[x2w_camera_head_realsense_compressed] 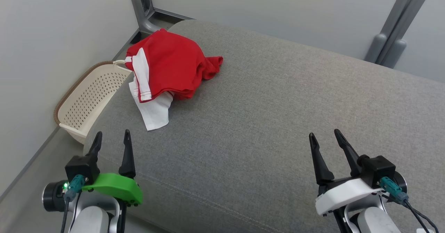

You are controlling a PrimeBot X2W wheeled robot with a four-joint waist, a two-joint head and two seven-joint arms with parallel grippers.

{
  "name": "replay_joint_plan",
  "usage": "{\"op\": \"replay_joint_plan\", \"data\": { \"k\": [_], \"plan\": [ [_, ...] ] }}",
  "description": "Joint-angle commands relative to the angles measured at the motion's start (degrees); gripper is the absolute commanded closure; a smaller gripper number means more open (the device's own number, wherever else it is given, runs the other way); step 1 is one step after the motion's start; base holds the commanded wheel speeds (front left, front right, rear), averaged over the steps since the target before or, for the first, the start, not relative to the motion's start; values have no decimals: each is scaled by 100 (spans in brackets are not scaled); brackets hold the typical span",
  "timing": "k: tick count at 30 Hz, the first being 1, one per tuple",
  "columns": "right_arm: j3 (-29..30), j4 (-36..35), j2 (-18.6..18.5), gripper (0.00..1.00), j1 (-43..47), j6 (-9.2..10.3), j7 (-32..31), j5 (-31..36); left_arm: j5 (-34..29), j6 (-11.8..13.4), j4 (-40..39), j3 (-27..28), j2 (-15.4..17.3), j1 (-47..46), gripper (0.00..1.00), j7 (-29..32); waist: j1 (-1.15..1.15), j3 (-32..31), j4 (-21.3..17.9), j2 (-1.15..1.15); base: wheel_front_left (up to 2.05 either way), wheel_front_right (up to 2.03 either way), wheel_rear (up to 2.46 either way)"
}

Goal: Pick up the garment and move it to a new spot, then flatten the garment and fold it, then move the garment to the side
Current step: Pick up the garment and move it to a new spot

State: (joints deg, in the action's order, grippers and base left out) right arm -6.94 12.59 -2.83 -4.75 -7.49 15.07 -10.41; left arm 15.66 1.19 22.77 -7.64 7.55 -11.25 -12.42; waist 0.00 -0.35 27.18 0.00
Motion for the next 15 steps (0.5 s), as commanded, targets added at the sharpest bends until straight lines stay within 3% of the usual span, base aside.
{"op": "replay_joint_plan", "data": {
  "k": [1,9,15],
  "plan": [
    [-6,-41,-19,0,-40,0,25,-14,37,20,-35,-15,28,-122,0,1,0,2,-5,0,0,0,0],
    [-141,-357,-19,0,-200,0,-15,68,100,-86,-178,-14,142,-722,0,185,0,254,-183,0,0,0,0],
    [-292,-756,-20,0,-379,0,-125,173,455,-406,199,76,240,-1604,0,710,0,780,-514,0,0,0,0]
  ]
}}
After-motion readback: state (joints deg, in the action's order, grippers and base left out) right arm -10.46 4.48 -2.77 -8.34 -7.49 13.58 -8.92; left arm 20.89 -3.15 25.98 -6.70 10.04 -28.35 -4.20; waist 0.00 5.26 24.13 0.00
